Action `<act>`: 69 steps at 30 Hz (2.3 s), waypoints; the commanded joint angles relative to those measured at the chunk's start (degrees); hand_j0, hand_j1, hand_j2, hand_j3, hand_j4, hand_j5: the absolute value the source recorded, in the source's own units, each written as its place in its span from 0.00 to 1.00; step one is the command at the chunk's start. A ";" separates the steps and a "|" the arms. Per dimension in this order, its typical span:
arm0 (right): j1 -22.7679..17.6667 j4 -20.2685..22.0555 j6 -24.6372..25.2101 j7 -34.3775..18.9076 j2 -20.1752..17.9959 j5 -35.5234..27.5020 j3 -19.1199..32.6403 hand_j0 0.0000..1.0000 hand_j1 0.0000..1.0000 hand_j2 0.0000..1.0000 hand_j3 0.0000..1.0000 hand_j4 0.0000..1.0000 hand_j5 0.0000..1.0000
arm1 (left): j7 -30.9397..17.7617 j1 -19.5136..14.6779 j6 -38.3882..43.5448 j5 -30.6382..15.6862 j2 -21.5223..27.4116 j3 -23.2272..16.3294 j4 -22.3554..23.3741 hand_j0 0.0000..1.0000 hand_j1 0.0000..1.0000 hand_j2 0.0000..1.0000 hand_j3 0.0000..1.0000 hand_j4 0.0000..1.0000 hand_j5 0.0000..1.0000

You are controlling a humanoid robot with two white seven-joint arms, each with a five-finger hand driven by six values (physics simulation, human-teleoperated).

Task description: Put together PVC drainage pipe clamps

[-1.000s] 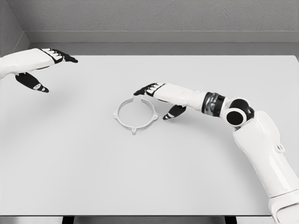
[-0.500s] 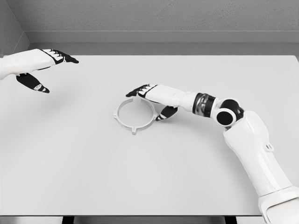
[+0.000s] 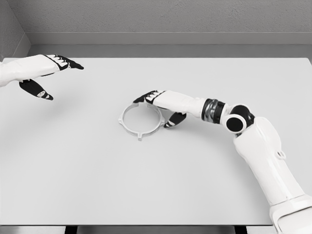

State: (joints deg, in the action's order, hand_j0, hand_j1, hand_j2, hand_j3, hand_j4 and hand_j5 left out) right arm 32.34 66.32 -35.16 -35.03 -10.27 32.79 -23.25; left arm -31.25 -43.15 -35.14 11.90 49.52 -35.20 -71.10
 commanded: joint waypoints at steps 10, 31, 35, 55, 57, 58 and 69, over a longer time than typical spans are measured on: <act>1.14 -2.33 0.16 0.03 -0.36 -0.35 0.23 1.00 1.00 1.00 1.00 1.00 1.00 | 0.05 0.09 0.14 -0.38 -0.03 0.05 -0.01 1.00 1.00 1.00 1.00 1.00 1.00; 2.20 -3.39 0.16 0.03 1.75 -0.27 0.05 1.00 1.00 1.00 1.00 1.00 1.00 | -0.04 0.09 0.14 -0.38 0.05 0.05 -0.01 1.00 1.00 1.00 1.00 1.00 1.00; 2.20 -3.47 0.16 0.03 1.92 0.00 0.05 1.00 1.00 1.00 1.00 1.00 1.00 | 0.05 0.09 0.14 -0.38 0.05 0.05 -0.01 1.00 1.00 1.00 1.00 1.00 1.00; 3.87 -5.76 0.16 0.03 -0.10 -0.35 5.06 1.00 1.00 1.00 1.00 1.00 1.00 | -0.04 0.09 0.14 -0.47 0.05 0.05 -0.10 1.00 1.00 1.00 1.00 1.00 1.00; 4.04 -5.58 0.16 0.03 -2.73 -0.88 7.61 1.00 1.00 1.00 1.00 1.00 1.00 | -0.04 0.00 0.14 -0.38 0.05 0.13 -0.10 1.00 1.00 1.00 1.00 1.00 1.00; 3.87 -5.50 0.16 0.03 -4.84 -1.06 9.62 1.00 1.00 1.00 1.00 1.00 1.00 | -0.04 0.09 0.14 -0.38 0.05 0.05 -0.18 1.00 1.00 1.00 1.00 1.00 1.00; -9.23 -5.67 0.16 0.03 -22.25 -7.74 29.23 1.00 1.00 1.00 1.00 1.00 1.00 | -0.04 0.09 0.14 -0.30 0.05 0.05 -0.18 1.00 1.00 1.00 1.00 1.00 1.00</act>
State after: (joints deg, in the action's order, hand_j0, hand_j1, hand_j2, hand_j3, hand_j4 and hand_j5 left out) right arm 23.12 60.79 -35.19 -35.03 -30.01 26.41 2.78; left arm -31.32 -43.07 -35.14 11.94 49.53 -35.18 -71.28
